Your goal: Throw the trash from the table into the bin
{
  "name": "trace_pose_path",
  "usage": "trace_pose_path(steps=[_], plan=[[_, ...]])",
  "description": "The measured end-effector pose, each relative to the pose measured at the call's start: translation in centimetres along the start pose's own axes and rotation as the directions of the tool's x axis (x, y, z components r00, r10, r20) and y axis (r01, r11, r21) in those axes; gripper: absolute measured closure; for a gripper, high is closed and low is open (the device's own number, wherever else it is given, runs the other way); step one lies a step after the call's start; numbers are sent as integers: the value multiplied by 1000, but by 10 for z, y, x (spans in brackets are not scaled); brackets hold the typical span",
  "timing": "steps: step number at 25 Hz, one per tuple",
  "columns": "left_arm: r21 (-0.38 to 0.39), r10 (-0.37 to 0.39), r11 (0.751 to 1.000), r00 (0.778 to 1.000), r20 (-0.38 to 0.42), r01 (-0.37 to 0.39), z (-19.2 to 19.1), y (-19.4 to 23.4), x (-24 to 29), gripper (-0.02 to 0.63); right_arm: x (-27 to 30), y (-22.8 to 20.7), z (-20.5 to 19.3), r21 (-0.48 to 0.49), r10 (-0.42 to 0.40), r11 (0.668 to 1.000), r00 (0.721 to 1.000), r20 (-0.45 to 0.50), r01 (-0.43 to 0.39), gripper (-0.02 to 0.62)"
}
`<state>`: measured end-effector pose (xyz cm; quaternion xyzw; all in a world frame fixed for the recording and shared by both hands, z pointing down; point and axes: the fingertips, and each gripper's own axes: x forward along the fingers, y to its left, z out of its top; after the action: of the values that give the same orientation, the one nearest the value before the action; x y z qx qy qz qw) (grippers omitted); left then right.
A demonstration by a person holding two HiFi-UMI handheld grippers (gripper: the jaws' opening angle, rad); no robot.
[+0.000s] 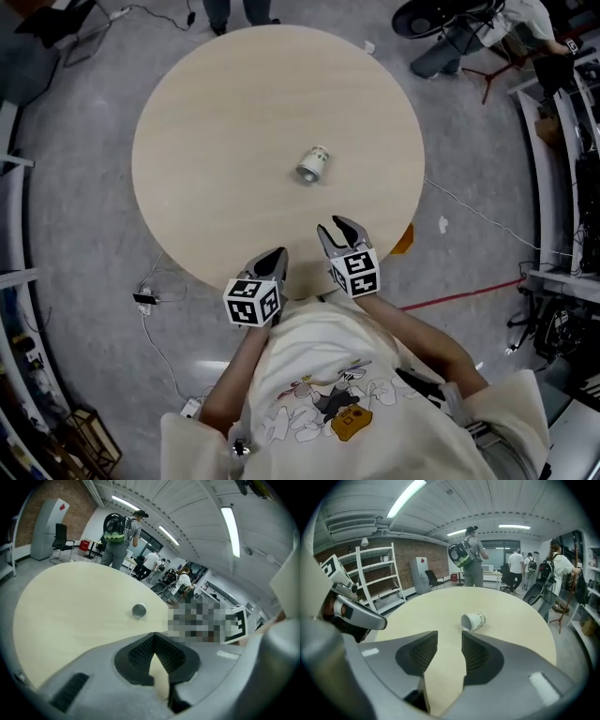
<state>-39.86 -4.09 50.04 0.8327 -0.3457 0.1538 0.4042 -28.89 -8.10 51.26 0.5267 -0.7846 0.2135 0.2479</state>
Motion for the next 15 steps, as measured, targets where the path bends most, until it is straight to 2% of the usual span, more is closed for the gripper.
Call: trace_pose_path(steps=[4,8,15], plan=[[-5,12,1000,1000,9,-12,10,-4,9,600,34,-21,5,-76,-8,997,999,-42,5,382],[-47,51,998,998,24,-50,13,-6,11,600,65,-43,4,-114,-45,993,996,-77,36,364],[-106,101,989,995,5,-100,4,-8,20,600,120,-67,19,-73,-86,994,991,-98,79,344]])
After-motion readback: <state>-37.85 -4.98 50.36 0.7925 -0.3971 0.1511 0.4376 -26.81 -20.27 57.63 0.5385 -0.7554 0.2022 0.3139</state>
